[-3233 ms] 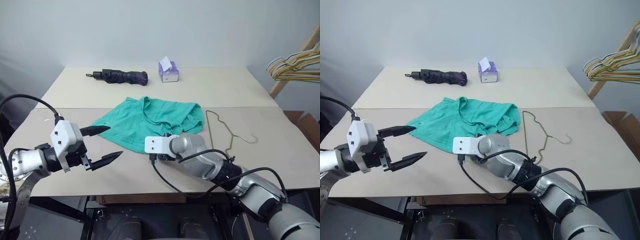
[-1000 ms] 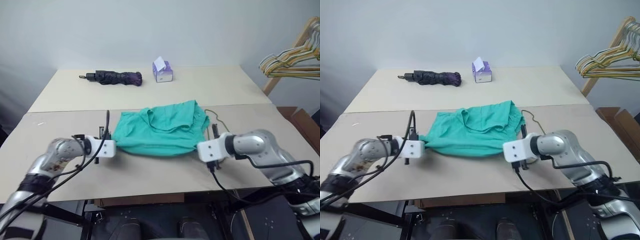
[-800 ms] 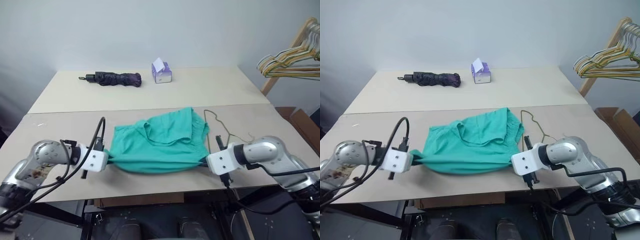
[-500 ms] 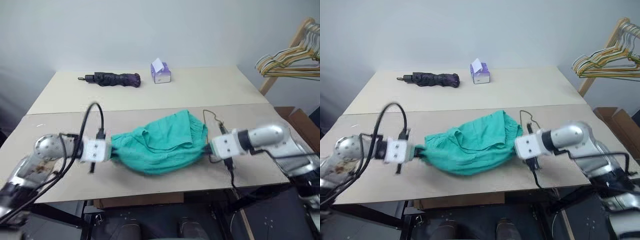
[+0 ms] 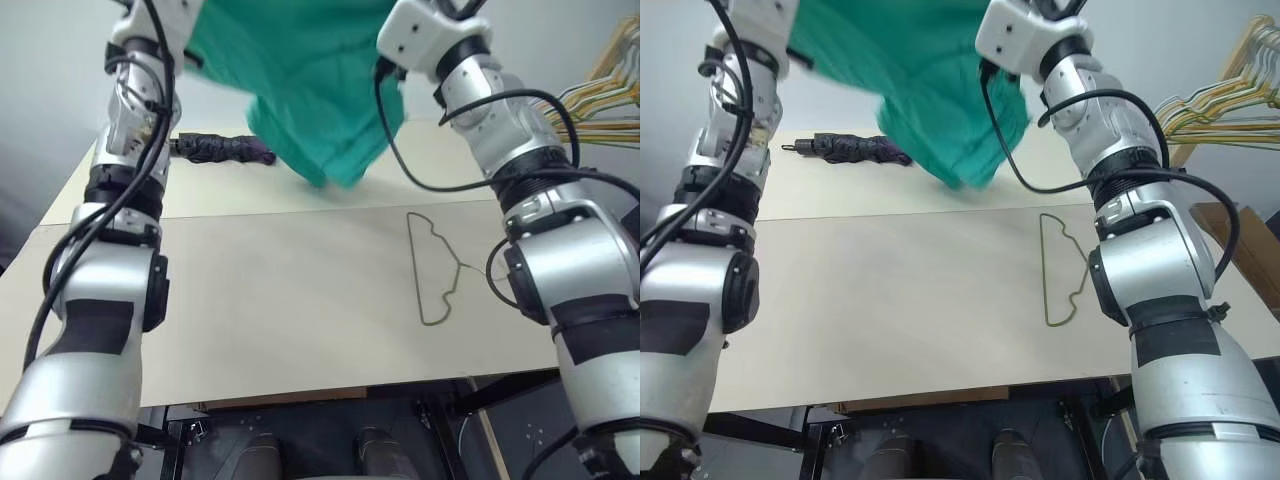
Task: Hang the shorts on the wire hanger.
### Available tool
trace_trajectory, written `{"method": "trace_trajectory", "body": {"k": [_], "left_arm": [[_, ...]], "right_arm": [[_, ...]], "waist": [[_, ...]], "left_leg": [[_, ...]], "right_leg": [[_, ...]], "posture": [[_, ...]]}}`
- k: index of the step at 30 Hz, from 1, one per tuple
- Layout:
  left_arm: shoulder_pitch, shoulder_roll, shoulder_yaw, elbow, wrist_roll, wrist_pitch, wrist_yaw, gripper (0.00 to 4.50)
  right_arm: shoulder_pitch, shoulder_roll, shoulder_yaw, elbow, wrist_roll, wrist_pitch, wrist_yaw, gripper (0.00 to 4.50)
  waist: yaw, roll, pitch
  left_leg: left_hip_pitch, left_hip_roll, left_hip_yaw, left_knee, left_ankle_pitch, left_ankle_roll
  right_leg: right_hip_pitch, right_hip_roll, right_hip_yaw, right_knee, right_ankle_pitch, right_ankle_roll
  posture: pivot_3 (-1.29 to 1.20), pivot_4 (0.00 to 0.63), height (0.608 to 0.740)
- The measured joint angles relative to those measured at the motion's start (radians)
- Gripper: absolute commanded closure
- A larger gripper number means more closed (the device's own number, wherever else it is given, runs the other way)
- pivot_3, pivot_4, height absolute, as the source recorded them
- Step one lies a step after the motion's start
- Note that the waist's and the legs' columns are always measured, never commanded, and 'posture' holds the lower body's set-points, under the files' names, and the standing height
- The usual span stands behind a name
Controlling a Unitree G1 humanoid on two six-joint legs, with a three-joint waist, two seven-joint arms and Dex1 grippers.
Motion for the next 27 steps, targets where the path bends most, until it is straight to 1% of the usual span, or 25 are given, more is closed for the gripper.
{"method": "trace_trajectory", "body": {"k": [3, 5, 6, 8, 9, 13, 14, 15, 17, 18, 19, 21, 22, 27], "left_arm": [[0.007, 0.005, 0.004, -0.005, -0.002, -0.075, 0.002, 4.49], [0.083, 0.016, 0.004, -0.045, -0.008, -0.137, -0.056, 4.49], [0.16, 0.023, 0.0, -0.089, -0.01, -0.167, -0.1, 4.49], [0.289, 0.025, -0.003, -0.159, -0.028, -0.187, -0.174, 4.49], [0.38, 0.027, -0.003, -0.234, -0.049, -0.185, -0.226, 4.49], [0.749, 0.075, 0.0, -0.584, -0.162, -0.102, -0.433, 4.49], [0.862, 0.103, -0.001, -0.694, -0.199, -0.053, -0.518, 4.49], [0.943, 0.147, 0.0, -0.8, -0.228, -0.025, -0.586, 4.49], [1.019, 0.193, 0.005, -0.893, -0.255, -0.003, -0.651, 4.49], [1.092, 0.235, 0.019, -0.976, -0.287, 0.023, -0.717, 4.49], [1.125, 0.255, 0.021, -1.006, -0.301, 0.033, -0.749, 4.49], [1.228, 0.327, 0.037, -1.087, -0.347, 0.063, -0.856, 4.49], [1.262, 0.355, 0.039, -1.107, -0.361, 0.067, -0.897, 4.49], [1.373, 0.481, 0.056, -1.179, -0.4, 0.079, -1.082, 4.49]], "right_arm": [[0.008, -0.01, 0.001, 0.022, -0.012, -0.05, -0.068, 4.5], [0.053, -0.029, 0.007, 0.032, -0.024, -0.107, -0.069, 4.5], [0.097, -0.044, 0.011, 0.034, -0.03, -0.145, -0.05, 4.5], [0.176, -0.058, 0.016, 0.037, -0.031, -0.207, -0.001, 4.5], [0.229, -0.07, 0.019, 0.035, -0.03, -0.251, 0.041, 4.5], [0.447, -0.118, 0.042, 0.008, 0.006, -0.431, 0.282, 4.5], [0.524, -0.127, 0.058, 0.001, 0.009, -0.484, 0.378, 4.5], [0.569, -0.141, 0.072, -0.028, 0.009, -0.526, 0.44, 4.5], [0.613, -0.168, 0.084, -0.052, 0.009, -0.566, 0.49, 4.5], [0.645, -0.183, 0.086, -0.084, 0.009, -0.592, 0.532, 4.5], [0.66, -0.192, 0.087, -0.096, 0.009, -0.604, 0.546, 4.5], [0.693, -0.205, 0.09, -0.132, 0.005, -0.622, 0.572, 4.5], [0.706, -0.208, 0.09, -0.147, 0.004, -0.626, 0.578, 4.5], [0.754, -0.213, 0.09, -0.222, -0.005, -0.634, 0.604, 4.5]], "waist": [[0.001, 0.0, 0.0], [0.003, 0.0, 0.0], [0.002, 0.0, -0.001], [-0.004, 0.0, -0.001], [-0.011, 0.001, -0.001], [-0.041, 0.001, -0.001], [-0.055, 0.001, -0.001], [-0.069, 0.001, -0.001], [-0.074, 0.001, -0.001], [-0.079, 0.001, -0.002], [-0.081, 0.001, -0.002], [-0.086, 0.001, -0.002], [-0.085, 0.001, -0.002], [-0.08, 0.001, -0.002]], "left_leg": [[0.001, 0.0, 0.0, 0.0, 0.0, 0.001], [0.008, -0.001, 0.0, 0.0, 0.0, 0.001], [0.013, -0.001, 0.001, 0.0, -0.001, 0.001], [0.017, -0.001, 0.0, 0.001, 0.0, 0.001], [0.022, 0.0, 0.0, 0.001, 0.0, 0.001], [0.022, 0.001, -0.001, 0.001, 0.0, 0.001], [0.021, 0.001, -0.002, 0.003, 0.0, 0.001], [0.022, 0.001, -0.002, 0.003, 0.0, 0.001], [0.025, 0.001, -0.002, 0.003, 0.0, 0.001], [0.028, 0.001, -0.002, 0.002, -0.001, 0.002], [0.03, 0.001, -0.002, 0.002, -0.001, 0.002], [0.041, 0.002, -0.002, -0.002, -0.002, 0.004], [0.043, 0.002, -0.002, -0.002, -0.003, 0.005], [0.044, 0.002, -0.001, -0.002, -0.003, 0.006]], "right_leg": [[0.003, 0.0, 0.0, -0.001, 0.0, 0.0], [0.009, 0.0, -0.001, -0.002, 0.0, 0.0], [0.014, 0.0, -0.001, -0.004, 0.0, 0.0], [0.018, 0.0, -0.001, -0.002, 0.0, 0.0], [0.023, 0.001, -0.001, -0.002, 0.0, 0.0], [0.024, 0.001, -0.001, -0.001, 0.0, 0.0], [0.023, 0.001, -0.001, -0.001, 0.0, 0.0], [0.023, 0.001, 0.0, -0.001, 0.0, 0.0], [0.026, 0.001, 0.0, -0.001, 0.0, 0.0], [0.029, 0.001, 0.0, -0.001, 0.0, 0.0], [0.032, 0.002, 0.0, -0.001, 0.0, 0.0], [0.041, 0.002, 0.0, -0.004, -0.001, 0.0], [0.044, 0.002, 0.0, -0.006, -0.001, 0.0], [0.044, 0.002, 0.0, -0.007, -0.001, -0.001]], "posture": [[0.02, 0.0, 0.74], [0.02, 0.0, 0.74], [0.02, 0.0, 0.74], [0.02, 0.0, 0.74], [0.02, 0.0, 0.74], [0.03, 0.0, 0.74], [0.03, 0.0, 0.74], [0.03, 0.0, 0.74], [0.04, 0.0, 0.74], [0.04, 0.0, 0.74], [0.04, 0.0, 0.74], [0.04, 0.0, 0.74], [0.04, 0.0, 0.74], [0.03, 0.0, 0.74]]}}
